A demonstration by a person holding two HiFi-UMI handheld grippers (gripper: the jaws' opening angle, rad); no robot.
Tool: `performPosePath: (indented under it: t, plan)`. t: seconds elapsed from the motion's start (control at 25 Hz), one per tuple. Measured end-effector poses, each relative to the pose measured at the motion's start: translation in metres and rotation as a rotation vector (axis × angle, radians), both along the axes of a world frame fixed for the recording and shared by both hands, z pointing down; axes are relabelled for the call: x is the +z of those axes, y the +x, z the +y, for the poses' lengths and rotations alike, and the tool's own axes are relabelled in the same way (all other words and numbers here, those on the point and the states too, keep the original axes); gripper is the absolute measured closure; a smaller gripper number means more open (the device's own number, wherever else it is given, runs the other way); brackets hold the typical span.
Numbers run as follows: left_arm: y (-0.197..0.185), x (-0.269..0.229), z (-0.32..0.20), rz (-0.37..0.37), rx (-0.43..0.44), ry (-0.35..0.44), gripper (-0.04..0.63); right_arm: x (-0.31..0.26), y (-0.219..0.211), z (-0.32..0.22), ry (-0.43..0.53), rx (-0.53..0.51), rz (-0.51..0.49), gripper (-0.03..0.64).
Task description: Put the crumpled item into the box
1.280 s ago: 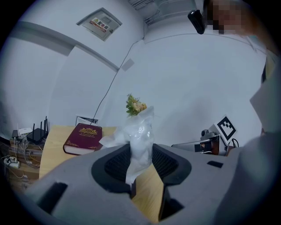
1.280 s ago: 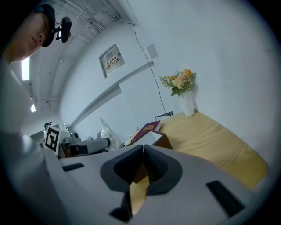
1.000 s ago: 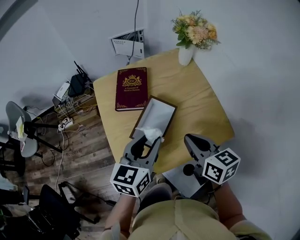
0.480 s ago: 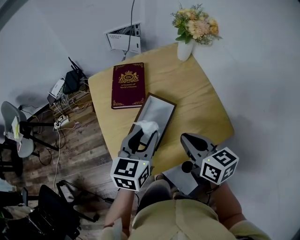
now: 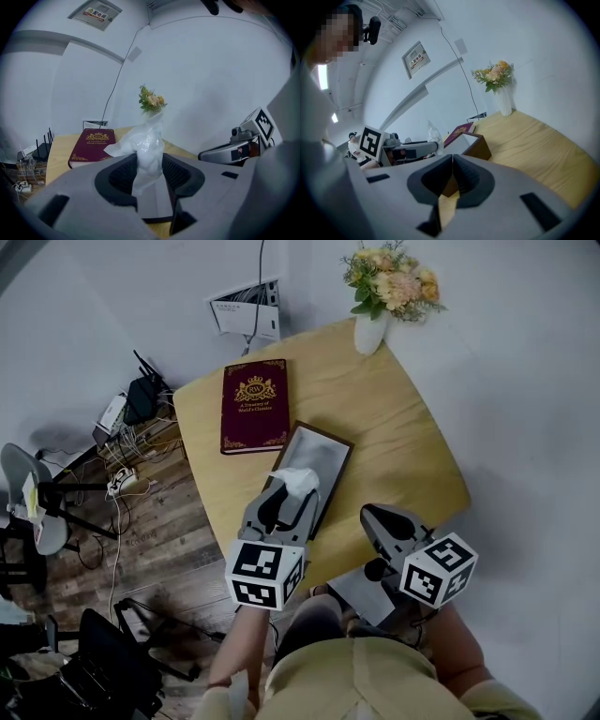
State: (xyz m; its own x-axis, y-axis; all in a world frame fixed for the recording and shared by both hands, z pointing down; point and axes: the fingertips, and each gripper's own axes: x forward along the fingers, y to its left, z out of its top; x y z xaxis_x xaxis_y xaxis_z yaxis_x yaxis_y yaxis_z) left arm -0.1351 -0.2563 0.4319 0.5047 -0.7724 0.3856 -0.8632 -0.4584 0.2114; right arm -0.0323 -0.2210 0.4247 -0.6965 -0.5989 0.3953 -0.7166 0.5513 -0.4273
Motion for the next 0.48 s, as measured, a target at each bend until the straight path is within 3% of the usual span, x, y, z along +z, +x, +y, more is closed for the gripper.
performPosePath:
  t: [0.12,0.24,0.48]
  plan:
    - [-0.0005,-0.0004,-0.0058,-0.021,-0.018,0.012,0.421,0.0008,0.0010,0.0001,-0.005,0.004,-0.004,0.586]
    - [-0.0034,-0.0025,-0.0089,-0.028,-0.041,0.034,0.359,0.0004,0.0016,0.0011,-0.006,0.008,-0.012,0.586]
    - [-0.0045,-0.0031,-0.0050,-0.017,-0.041,0.032,0.353,0.0021,0.0038,0.0056,-0.009,0.016,-0.013,0.586]
